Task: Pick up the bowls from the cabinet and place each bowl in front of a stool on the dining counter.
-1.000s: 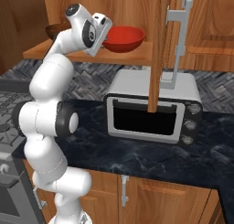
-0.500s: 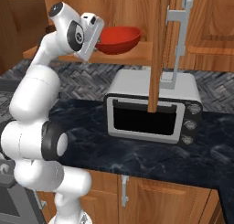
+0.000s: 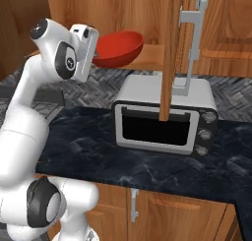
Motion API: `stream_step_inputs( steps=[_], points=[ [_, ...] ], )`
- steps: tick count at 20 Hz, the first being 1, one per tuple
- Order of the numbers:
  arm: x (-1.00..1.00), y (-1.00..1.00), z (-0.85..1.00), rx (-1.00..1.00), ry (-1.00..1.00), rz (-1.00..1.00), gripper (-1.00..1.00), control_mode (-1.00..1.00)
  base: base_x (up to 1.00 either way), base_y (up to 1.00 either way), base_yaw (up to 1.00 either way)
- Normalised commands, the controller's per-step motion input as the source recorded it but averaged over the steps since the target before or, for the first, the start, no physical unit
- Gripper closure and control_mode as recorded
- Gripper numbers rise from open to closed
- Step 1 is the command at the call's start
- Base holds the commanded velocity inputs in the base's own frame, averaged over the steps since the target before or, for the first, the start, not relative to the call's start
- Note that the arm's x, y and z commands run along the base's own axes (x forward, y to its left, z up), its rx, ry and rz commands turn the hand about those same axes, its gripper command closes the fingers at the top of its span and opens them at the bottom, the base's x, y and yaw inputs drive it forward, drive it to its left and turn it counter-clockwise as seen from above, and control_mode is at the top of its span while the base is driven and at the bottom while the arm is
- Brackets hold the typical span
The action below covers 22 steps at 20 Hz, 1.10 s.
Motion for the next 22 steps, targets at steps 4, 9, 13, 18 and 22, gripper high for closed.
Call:
stream_step_inputs(
  steps=[4,9,13,18,22],
  points=[
    [-0.96,0.0,0.01,0.0,0.05,0.23,1.0,-1.0,0.0,0.0,0.0],
    [-0.99,0.0,0.08,0.01,0.09,0.26,1.0,-1.0,0.0,0.0,0.0],
    [-1.0,0.02,0.01,0.0,0.06,0.28,1.0,-1.0,0.0,0.0,0.0],
    [-1.0,0.07,0.0,0.0,0.02,0.24,1.0,-1.0,0.0,0.0,0.0],
    [-0.81,0.05,0.0,0.0,0.0,0.11,1.0,-1.0,0.0,0.0,0.0]
  ],
)
